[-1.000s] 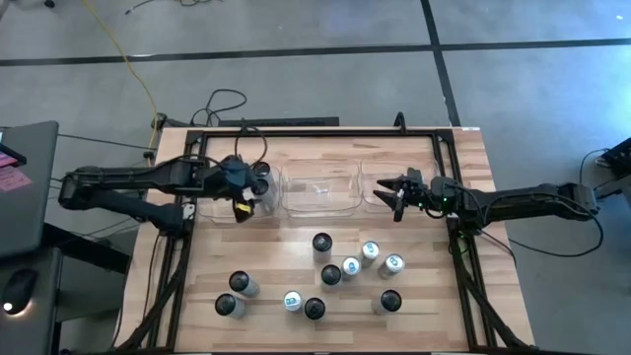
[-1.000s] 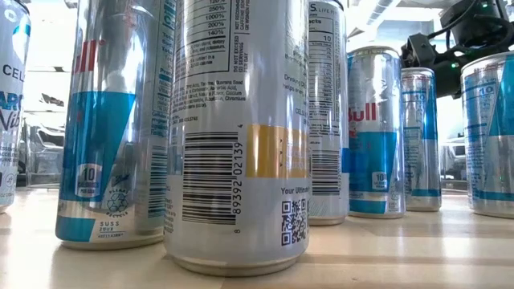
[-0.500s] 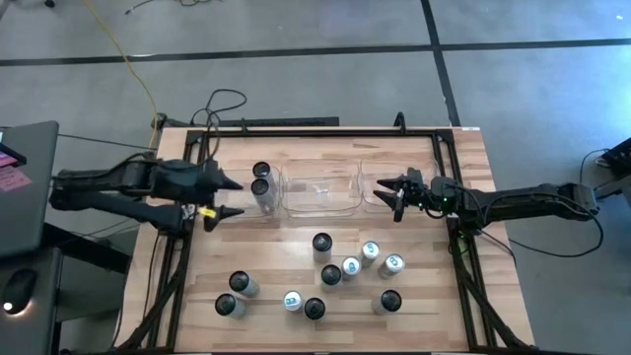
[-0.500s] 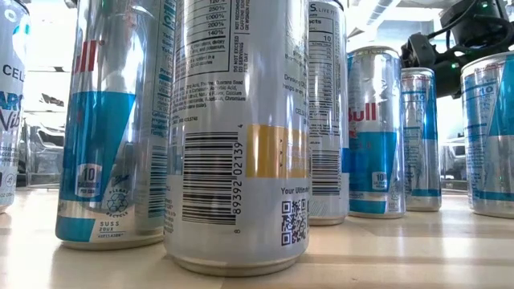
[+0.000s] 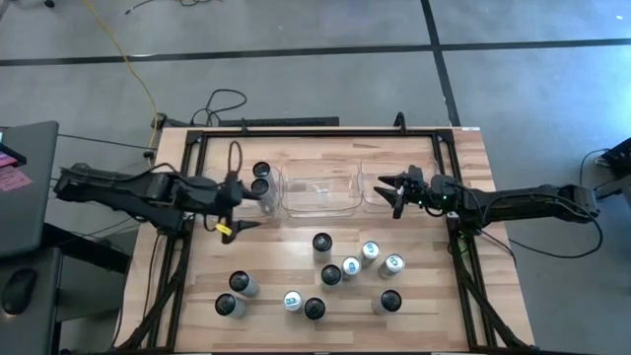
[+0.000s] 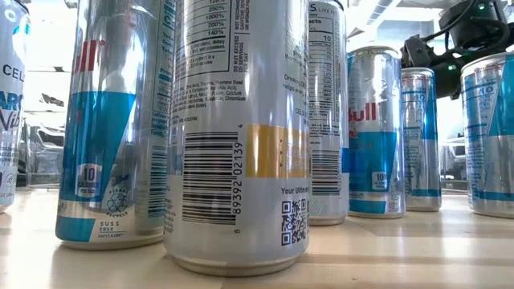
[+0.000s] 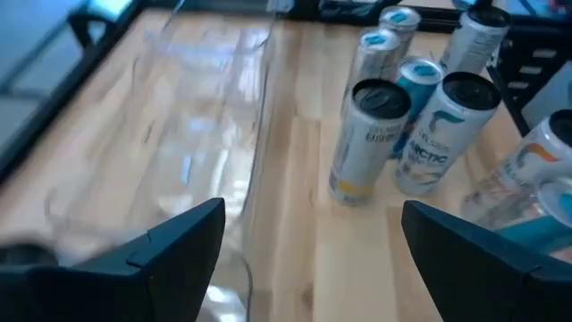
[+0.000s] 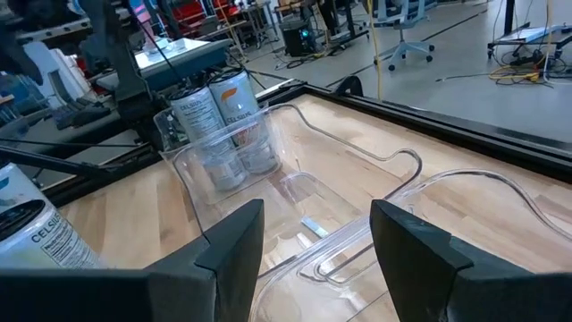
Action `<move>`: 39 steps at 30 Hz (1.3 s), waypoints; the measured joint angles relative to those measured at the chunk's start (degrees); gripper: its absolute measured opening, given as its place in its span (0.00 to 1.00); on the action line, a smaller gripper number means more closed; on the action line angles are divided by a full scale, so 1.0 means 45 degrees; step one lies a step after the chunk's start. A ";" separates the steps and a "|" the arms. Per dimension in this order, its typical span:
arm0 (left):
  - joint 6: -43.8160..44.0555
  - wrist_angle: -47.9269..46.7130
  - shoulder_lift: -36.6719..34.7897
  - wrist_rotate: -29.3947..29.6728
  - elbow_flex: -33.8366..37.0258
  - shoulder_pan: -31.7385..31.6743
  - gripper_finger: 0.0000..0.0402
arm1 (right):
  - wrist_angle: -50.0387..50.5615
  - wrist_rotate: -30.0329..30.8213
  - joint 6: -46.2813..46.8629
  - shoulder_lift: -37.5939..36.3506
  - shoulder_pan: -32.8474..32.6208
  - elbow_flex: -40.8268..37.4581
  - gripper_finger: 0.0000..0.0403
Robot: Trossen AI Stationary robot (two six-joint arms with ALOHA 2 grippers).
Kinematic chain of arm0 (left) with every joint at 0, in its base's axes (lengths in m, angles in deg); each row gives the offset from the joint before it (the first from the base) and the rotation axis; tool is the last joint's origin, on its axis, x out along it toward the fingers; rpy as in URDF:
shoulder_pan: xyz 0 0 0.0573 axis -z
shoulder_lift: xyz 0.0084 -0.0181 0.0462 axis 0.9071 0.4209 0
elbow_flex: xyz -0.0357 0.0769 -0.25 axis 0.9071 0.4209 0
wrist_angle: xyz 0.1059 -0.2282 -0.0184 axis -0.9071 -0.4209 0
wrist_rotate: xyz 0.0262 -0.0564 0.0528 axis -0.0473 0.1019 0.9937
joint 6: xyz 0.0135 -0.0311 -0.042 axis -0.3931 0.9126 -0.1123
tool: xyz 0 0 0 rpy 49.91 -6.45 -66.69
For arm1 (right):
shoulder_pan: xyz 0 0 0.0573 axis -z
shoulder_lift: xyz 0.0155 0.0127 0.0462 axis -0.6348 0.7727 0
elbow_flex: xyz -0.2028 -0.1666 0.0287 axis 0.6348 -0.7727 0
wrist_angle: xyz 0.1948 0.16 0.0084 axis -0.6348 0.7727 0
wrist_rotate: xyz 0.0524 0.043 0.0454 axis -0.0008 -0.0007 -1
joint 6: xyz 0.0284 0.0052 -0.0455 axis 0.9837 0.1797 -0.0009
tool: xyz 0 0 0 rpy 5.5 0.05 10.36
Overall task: Sort soda cans
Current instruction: Put the green soda can into the left transparent bin
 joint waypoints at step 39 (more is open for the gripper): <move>-0.4430 0.9123 0.8753 -0.6373 -0.1258 -0.1425 0.85 | 0.0519 -0.0062 -0.0223 0.0000 -0.0379 0.0000 0.57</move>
